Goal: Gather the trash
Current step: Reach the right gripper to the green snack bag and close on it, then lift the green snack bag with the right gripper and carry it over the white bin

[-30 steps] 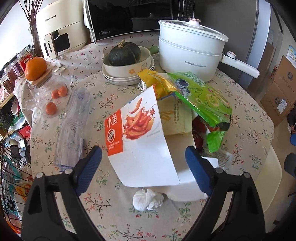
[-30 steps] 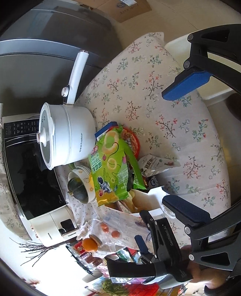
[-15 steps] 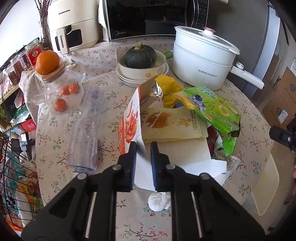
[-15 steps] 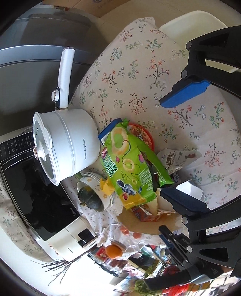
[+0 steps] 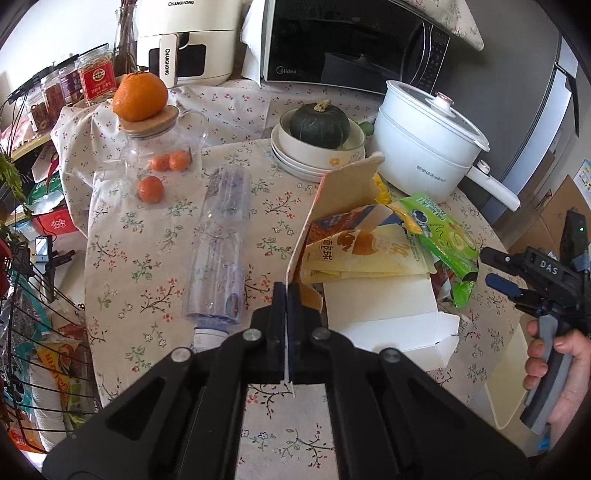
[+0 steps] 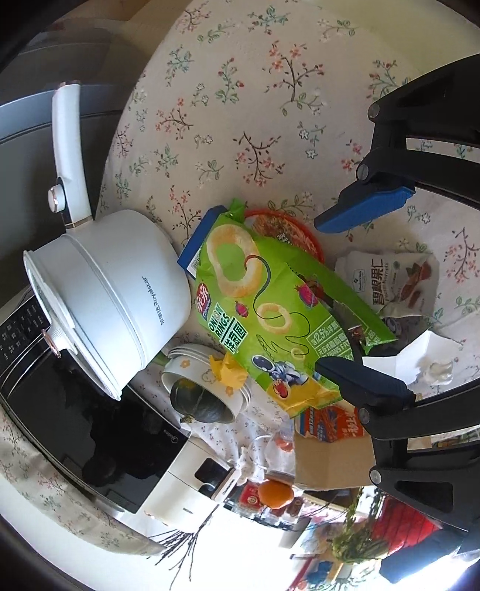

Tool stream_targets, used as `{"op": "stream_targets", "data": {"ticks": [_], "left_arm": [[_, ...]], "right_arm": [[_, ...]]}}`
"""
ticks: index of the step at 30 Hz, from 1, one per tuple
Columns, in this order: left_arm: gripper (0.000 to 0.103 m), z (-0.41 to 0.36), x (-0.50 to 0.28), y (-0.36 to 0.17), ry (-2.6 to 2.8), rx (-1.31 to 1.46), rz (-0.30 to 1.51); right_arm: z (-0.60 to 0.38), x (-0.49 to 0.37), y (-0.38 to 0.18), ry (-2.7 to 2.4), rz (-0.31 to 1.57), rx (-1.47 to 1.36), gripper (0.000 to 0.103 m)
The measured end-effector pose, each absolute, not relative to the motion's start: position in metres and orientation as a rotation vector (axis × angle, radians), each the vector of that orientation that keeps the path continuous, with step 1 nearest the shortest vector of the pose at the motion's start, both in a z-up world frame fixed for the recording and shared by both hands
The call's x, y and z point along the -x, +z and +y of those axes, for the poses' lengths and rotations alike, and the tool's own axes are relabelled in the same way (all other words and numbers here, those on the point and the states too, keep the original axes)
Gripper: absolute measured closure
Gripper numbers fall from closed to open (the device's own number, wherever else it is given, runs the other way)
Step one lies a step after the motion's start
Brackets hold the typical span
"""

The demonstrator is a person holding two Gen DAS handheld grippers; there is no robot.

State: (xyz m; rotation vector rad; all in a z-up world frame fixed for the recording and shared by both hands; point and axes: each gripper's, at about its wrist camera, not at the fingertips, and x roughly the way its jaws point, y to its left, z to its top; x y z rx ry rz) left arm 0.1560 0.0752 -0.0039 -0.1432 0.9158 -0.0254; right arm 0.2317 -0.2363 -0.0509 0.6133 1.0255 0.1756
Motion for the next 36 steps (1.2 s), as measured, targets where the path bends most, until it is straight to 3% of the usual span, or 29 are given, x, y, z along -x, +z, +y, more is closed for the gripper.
{"op": "stream_targets", "data": {"ticks": [4,10,13,15,24,28,29,30,31,32,36], "left_arm": [[0.102,0.080,-0.151,0.001,-0.024,0.160,0.897],[0.102,0.084,-0.146,0.005,-0.014,0.173,0.867],[0.102,0.087,-0.145,0.007,-0.006,0.185,0.855],[0.102,0.089,-0.145,0.008,-0.005,0.206,0.850],[0.102,0.096,-0.135,0.016,-0.015,0.246,0.814],[0.102,0.094,-0.133,0.017,-0.031,0.245,0.816],[0.102,0.093,-0.133,0.016,-0.032,0.244,0.819],[0.102,0.093,-0.134,0.015,-0.033,0.243,0.822],[0.102,0.092,-0.134,0.014,-0.034,0.241,0.826],[0.102,0.092,-0.135,0.013,-0.034,0.241,0.829],[0.102,0.095,-0.137,0.013,-0.030,0.251,0.832]], "right_arm": [[-0.233,-0.240,-0.064,0.197,1.013,-0.675,0.036],[-0.222,-0.253,-0.071,0.239,1.005,-0.662,0.058],[-0.219,-0.256,-0.073,0.274,0.998,-0.665,0.073],[-0.217,-0.257,-0.074,0.293,0.999,-0.653,0.095],[-0.217,-0.240,-0.030,0.324,0.910,-0.548,0.102],[-0.227,-0.235,-0.031,0.293,0.956,-0.564,0.097],[-0.230,-0.236,-0.036,0.290,0.974,-0.593,0.086],[-0.232,-0.238,-0.042,0.278,0.992,-0.620,0.058],[-0.233,-0.239,-0.046,0.261,0.997,-0.640,0.043],[-0.232,-0.241,-0.050,0.252,0.994,-0.653,0.035],[-0.216,-0.260,-0.067,0.242,1.026,-0.673,0.035]]}}
